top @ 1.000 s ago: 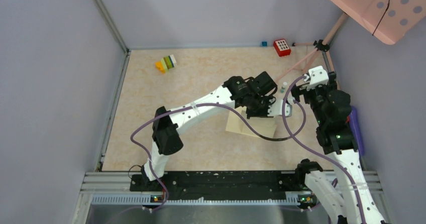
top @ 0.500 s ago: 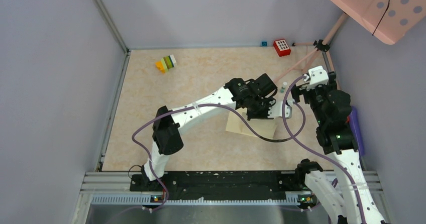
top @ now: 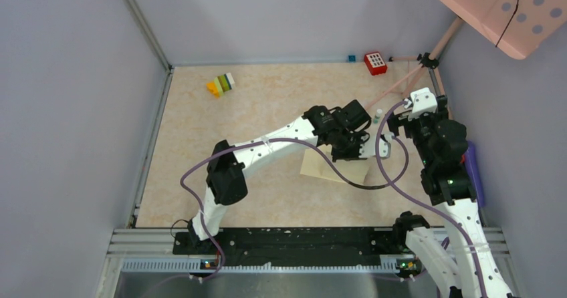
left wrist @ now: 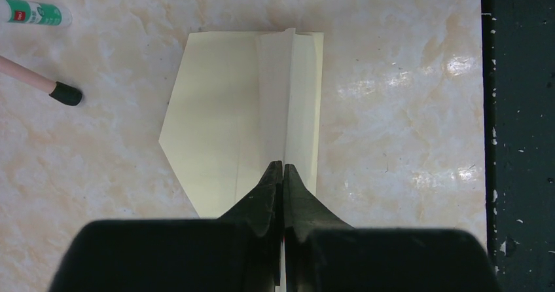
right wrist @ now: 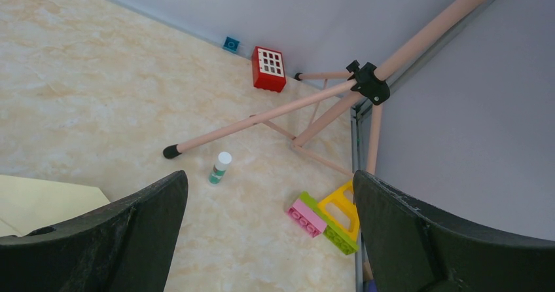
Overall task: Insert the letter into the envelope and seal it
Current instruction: Fold the letter.
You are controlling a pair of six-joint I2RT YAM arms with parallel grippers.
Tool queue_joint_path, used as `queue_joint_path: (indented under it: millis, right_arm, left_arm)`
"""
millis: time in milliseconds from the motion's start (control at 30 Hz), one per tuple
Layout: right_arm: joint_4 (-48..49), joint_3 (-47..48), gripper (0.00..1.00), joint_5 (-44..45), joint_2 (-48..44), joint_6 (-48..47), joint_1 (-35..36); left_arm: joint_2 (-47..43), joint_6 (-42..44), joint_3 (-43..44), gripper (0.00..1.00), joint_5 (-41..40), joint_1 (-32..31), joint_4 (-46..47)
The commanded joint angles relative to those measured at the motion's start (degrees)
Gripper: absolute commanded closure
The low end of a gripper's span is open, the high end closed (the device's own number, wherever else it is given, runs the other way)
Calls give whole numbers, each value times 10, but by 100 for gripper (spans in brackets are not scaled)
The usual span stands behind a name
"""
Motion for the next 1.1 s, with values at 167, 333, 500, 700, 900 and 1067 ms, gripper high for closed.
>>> queue_joint_path:
  millis: [167, 333, 500, 700, 900, 1067]
  right_arm:
    - [13, -1, 5, -4, -7, -5, -6]
    - [13, -2, 5, -4, -7, -6, -6]
    - [12, -1, 5, -6, -6, -5, -6]
    - [11, -1, 5, -7, -6, -5, -6]
    - [11, -1, 5, -8, -5, -6, -6]
    - [11, -1, 5, -9, -5, -6, -6]
  left_arm:
    - [9, -5, 0, 100, 21, -5, 22]
    - [14, -4, -1, 100, 27, -6, 22]
    - [20, -2, -2, 100, 31, -6, 22]
    - [21, 7, -5, 100, 16, -6, 19]
    - [14, 7, -8, 100, -10, -6, 21]
    - [13, 6, -20, 100, -4, -6, 24]
